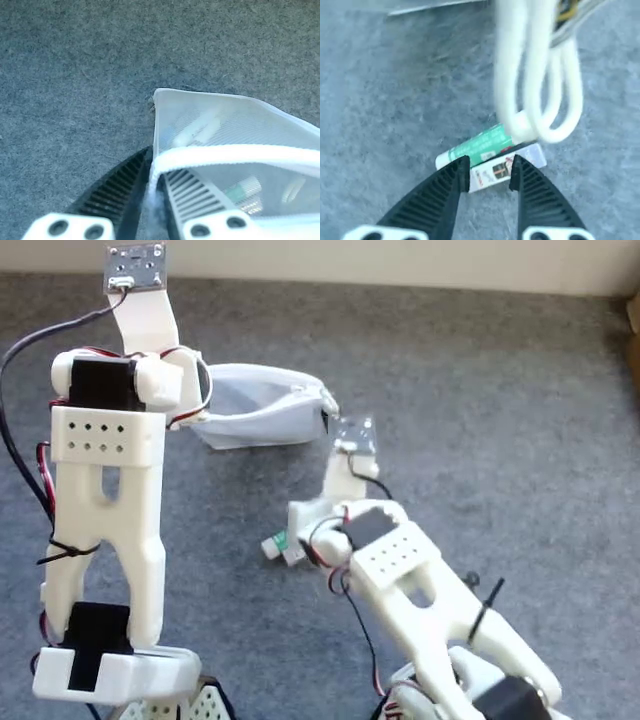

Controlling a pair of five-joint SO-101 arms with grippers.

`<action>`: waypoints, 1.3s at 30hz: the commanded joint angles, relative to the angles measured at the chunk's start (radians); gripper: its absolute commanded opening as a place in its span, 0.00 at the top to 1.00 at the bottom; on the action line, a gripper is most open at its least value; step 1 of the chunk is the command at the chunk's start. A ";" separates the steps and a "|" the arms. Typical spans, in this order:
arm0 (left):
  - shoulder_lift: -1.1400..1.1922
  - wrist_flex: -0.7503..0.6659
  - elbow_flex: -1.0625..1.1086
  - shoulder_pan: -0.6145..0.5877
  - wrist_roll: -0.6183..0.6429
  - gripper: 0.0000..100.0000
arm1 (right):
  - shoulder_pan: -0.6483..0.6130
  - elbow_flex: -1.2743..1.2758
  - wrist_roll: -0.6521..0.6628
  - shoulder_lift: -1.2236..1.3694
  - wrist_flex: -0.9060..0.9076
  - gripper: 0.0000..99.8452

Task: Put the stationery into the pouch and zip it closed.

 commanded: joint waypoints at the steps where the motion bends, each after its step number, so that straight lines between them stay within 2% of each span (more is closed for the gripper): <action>1: 0.024 -0.006 0.021 -0.035 0.003 0.99 | 0.036 -0.101 -0.038 0.047 -0.016 0.87; 12: 0.024 -0.006 0.021 -0.035 0.003 0.99 | 0.033 -0.220 -0.173 0.298 -0.021 0.87; 32: 0.024 -0.006 0.022 -0.035 0.003 0.99 | 0.073 -0.361 -0.176 0.638 -0.018 0.87; 39: 0.025 -0.006 0.022 -0.035 0.003 0.99 | 0.077 -0.361 -0.170 0.641 -0.016 0.98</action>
